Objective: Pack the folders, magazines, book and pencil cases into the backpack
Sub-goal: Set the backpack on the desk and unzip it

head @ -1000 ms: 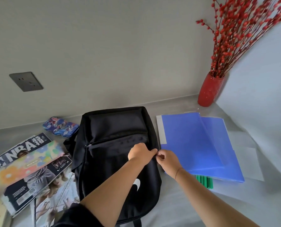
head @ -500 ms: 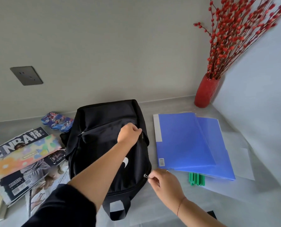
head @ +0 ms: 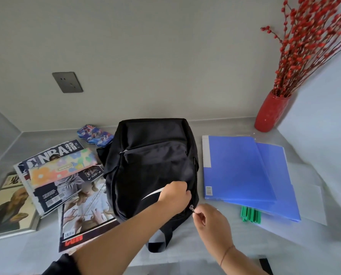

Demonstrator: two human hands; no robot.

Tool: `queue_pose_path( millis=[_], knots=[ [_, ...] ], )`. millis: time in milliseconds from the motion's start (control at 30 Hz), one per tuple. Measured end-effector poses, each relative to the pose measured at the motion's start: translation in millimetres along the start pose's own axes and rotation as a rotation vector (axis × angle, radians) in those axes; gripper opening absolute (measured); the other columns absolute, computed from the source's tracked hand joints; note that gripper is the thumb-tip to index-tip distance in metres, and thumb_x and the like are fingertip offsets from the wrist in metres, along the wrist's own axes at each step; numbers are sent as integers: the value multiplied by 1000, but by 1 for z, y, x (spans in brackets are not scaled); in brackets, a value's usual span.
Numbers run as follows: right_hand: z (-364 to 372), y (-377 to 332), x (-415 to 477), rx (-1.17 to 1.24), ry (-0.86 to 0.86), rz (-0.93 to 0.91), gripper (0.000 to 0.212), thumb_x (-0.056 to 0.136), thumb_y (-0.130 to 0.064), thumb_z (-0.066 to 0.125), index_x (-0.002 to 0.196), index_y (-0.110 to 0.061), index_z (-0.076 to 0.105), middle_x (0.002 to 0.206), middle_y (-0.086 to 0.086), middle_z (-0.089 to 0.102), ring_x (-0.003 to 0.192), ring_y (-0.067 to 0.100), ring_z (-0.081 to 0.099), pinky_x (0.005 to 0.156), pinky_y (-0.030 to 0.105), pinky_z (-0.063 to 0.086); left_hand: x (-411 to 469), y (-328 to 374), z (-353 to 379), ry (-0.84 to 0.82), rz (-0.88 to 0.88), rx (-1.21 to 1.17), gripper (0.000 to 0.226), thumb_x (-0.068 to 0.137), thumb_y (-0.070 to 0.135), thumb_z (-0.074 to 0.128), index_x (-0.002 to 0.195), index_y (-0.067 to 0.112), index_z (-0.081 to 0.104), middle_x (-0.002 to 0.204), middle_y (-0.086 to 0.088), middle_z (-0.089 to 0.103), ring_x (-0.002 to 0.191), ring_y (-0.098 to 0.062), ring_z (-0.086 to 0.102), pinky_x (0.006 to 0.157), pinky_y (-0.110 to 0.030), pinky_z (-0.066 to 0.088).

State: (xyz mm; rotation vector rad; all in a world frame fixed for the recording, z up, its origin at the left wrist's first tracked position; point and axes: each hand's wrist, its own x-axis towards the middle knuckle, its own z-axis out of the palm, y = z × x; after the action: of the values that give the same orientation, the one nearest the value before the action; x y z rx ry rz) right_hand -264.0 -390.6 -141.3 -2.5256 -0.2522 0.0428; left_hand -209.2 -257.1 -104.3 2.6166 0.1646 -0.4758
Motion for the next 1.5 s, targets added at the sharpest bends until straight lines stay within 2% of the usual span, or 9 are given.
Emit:
queue_pose_path(
  millis=[267,400,533,633,900,967,1033,1267,1500],
  knots=[
    [11,-64,-27,-103,19,-94,34,44,-18,87,50,-26,55,42,-12,51,37,0,48,43,8,14,8,20,-16,141,80,-199,37,95,21,42,61,14,30,64,-8,46,67,-32,48,60,-33,39],
    [30,-92,-28,-5,12,-90,8,75,-26,66,71,-20,62,68,-6,67,63,9,63,44,7,17,-1,16,-28,127,129,-315,29,92,33,50,77,8,49,70,-5,53,66,-24,52,66,-37,49],
    [39,-88,-29,53,19,-14,23,89,-38,47,91,-27,66,89,-7,71,81,6,61,54,10,29,-31,-22,-32,14,191,171,51,67,65,60,81,18,46,71,3,55,63,-18,52,52,-28,38],
    [49,-92,-39,62,-12,25,21,88,-39,49,94,-29,67,87,-9,71,75,3,57,50,5,25,-45,-48,-34,-75,194,456,32,76,44,59,85,14,50,68,2,49,65,-20,52,50,-26,33],
    [63,-115,-55,90,-3,74,12,80,-35,64,89,-30,69,72,-7,72,66,11,64,59,15,35,-49,-71,-54,-315,325,525,39,80,39,68,100,6,63,81,-5,58,68,-21,52,58,-31,41],
    [64,-119,-56,83,40,82,11,65,-24,80,71,-26,72,53,-9,66,47,9,58,49,10,31,-51,-72,-53,-302,395,525,18,81,24,63,78,6,62,66,-5,52,57,-20,47,52,-31,38],
    [66,-120,-56,65,113,80,23,51,-15,89,59,-25,69,41,-11,58,36,7,51,42,8,26,-52,-74,-50,-262,409,475,23,80,14,57,60,5,51,56,-6,45,52,-20,43,51,-34,39],
    [82,-144,-53,-69,117,-75,34,39,-32,92,58,-29,64,37,-15,53,34,-2,51,34,13,35,-32,-83,-57,-142,315,-187,11,82,26,64,87,17,69,91,2,70,78,-9,62,72,-19,50],
    [68,-125,-34,77,283,-187,23,66,-43,76,74,-26,63,59,-13,57,55,2,54,50,18,45,-41,-116,-70,35,297,-467,11,75,32,75,73,32,64,67,15,63,62,6,56,61,-5,42]
  ],
)
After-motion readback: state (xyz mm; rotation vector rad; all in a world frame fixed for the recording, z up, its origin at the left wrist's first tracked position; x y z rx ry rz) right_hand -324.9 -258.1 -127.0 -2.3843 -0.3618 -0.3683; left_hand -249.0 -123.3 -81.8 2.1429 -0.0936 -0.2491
